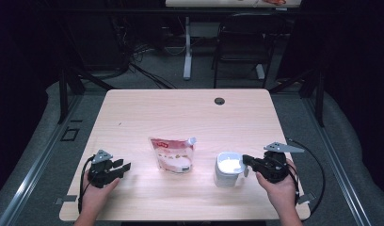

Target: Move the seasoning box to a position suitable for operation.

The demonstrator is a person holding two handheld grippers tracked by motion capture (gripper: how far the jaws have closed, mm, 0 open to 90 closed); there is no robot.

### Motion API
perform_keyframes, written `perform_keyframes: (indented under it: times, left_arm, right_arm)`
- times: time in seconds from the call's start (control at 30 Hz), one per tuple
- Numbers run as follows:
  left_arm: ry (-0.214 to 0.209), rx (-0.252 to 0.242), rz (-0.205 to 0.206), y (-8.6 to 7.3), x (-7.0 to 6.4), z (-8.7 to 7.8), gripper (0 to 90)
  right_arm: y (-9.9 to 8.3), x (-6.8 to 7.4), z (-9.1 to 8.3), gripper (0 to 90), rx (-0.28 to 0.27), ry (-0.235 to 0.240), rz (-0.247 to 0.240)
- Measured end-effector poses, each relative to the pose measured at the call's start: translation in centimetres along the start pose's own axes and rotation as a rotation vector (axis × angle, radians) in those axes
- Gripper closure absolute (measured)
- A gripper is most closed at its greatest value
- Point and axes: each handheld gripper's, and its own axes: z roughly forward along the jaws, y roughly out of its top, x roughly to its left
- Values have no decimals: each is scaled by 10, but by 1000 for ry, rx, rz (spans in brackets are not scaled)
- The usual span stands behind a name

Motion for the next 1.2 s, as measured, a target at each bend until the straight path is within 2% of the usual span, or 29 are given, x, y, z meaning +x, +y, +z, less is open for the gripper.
perform_keyframes:
  times: [0.23, 0.4, 0.53, 0.83, 1.2]
  left_arm:
    - [2, -4, -1, 0, 0, 0, 581]
    - [1, 0, 0, 0, 0, 0, 580]
    - [1, 5, 1, 0, 0, 0, 579]
    - [1, 5, 1, 0, 0, 0, 578]
    - [1, 4, 0, 0, 0, 0, 578]
  right_arm:
    - [-2, -3, 0, 900, -8, 17, 22]
    - [-4, -8, 0, 900, -28, 53, 74]
    - [-5, -10, 0, 900, -31, 63, 88]
    - [-6, -10, -1, 900, -34, 57, 80]
    - [-7, -11, 0, 900, -40, 66, 93]
